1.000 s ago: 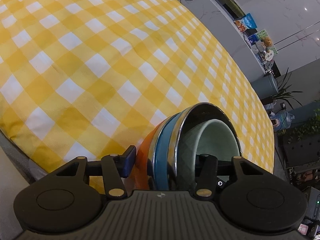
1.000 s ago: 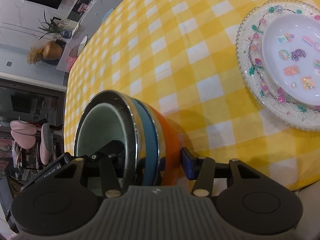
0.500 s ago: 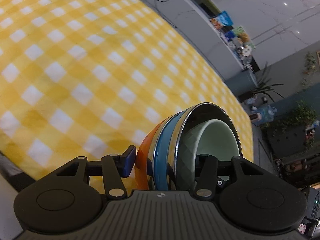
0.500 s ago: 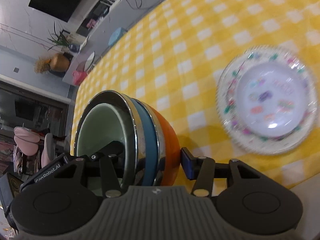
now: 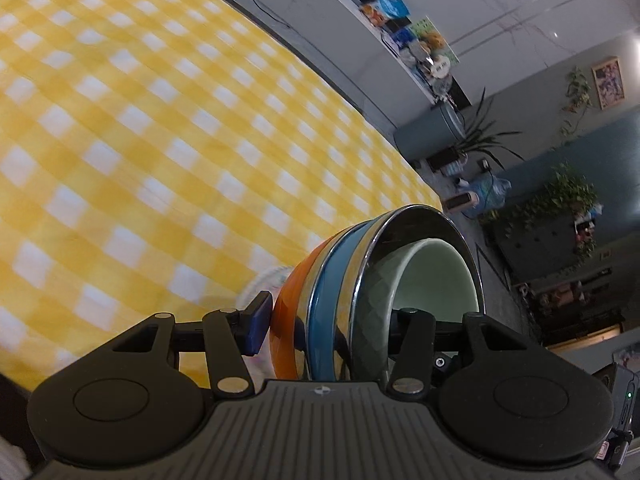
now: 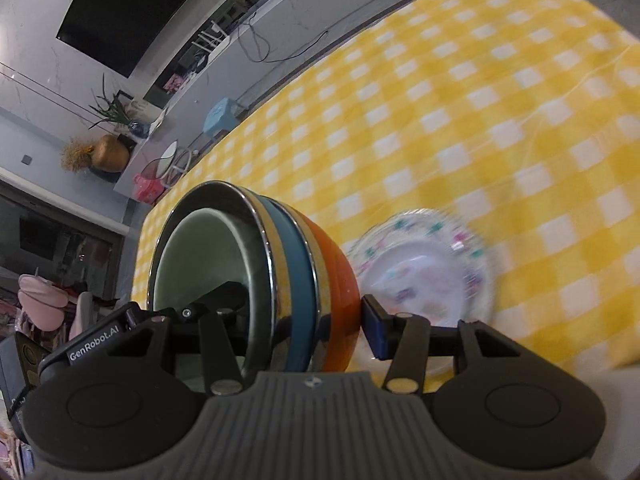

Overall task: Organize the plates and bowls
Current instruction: 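Carry the bowl stack with both tools and lower it onto the plate stack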

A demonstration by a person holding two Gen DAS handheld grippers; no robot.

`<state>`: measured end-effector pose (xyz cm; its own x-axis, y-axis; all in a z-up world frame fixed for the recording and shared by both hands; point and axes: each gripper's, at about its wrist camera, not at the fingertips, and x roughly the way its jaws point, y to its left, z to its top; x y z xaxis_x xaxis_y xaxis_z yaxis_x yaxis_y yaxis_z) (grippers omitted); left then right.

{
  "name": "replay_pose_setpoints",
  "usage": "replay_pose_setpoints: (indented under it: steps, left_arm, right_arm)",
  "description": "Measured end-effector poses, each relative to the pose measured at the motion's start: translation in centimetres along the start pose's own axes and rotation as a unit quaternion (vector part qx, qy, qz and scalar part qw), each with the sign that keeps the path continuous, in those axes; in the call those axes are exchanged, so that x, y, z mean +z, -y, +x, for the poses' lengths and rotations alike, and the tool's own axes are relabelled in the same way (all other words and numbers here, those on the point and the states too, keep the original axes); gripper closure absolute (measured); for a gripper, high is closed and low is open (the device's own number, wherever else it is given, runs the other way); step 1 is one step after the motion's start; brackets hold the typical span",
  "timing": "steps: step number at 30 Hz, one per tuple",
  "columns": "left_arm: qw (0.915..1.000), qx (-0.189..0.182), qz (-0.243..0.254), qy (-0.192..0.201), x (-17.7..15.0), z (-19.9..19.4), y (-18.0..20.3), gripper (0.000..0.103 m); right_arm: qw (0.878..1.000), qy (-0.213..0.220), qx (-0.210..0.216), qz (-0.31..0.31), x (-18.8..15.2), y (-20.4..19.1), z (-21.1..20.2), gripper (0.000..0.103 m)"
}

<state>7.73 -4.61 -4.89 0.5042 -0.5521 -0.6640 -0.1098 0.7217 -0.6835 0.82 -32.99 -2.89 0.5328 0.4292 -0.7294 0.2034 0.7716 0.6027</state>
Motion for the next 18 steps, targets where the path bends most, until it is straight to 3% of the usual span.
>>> replay_pose_setpoints:
  steps: [9, 18]
  left_arm:
    - [0.9994, 0.011, -0.010, -0.031, -0.9, 5.1, 0.2, 0.046]
    - [0.9986, 0.029, -0.011, -0.043, -1.3, 6.7, -0.7, 0.046]
  right_arm:
    - [0.999, -0.023, -0.016, 0.021, 1.6, 4.5, 1.1, 0.053]
    - [0.998, -0.039, -0.013, 0.044, 1.4, 6.8, 3.2, 0.053]
